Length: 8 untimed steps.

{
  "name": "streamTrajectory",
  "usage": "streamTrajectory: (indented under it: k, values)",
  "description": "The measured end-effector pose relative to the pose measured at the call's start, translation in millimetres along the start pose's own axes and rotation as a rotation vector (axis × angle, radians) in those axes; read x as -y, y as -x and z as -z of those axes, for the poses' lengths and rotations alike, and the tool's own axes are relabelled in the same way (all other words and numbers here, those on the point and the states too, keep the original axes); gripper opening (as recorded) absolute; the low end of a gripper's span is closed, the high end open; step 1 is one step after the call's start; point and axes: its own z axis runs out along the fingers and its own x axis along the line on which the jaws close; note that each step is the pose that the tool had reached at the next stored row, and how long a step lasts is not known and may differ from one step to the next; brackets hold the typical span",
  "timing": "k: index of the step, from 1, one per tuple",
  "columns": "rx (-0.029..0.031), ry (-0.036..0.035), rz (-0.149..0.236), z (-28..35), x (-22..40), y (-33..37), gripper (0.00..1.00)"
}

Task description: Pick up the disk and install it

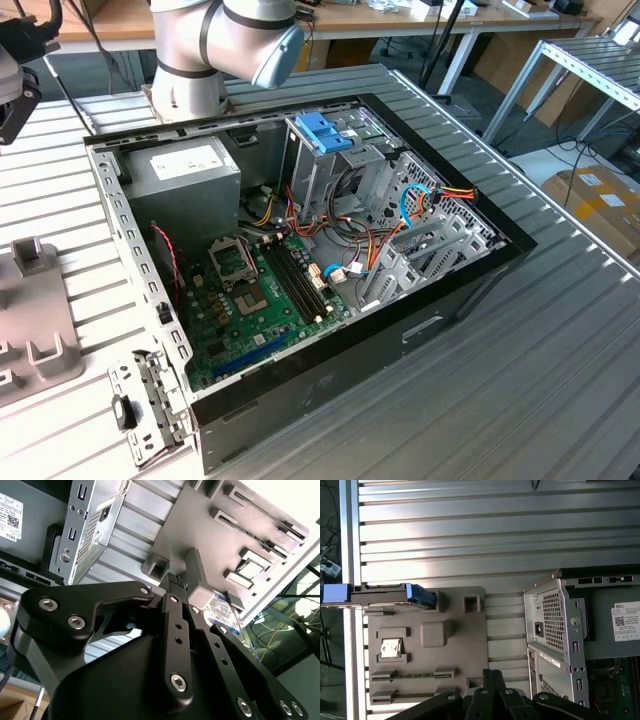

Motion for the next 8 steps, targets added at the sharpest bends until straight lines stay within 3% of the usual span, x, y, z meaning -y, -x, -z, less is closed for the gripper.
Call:
streamTrajectory:
  k: [8]
  values:
    - [0.0001,0.0,0.0,0.1,0.4,-5.1,0.11]
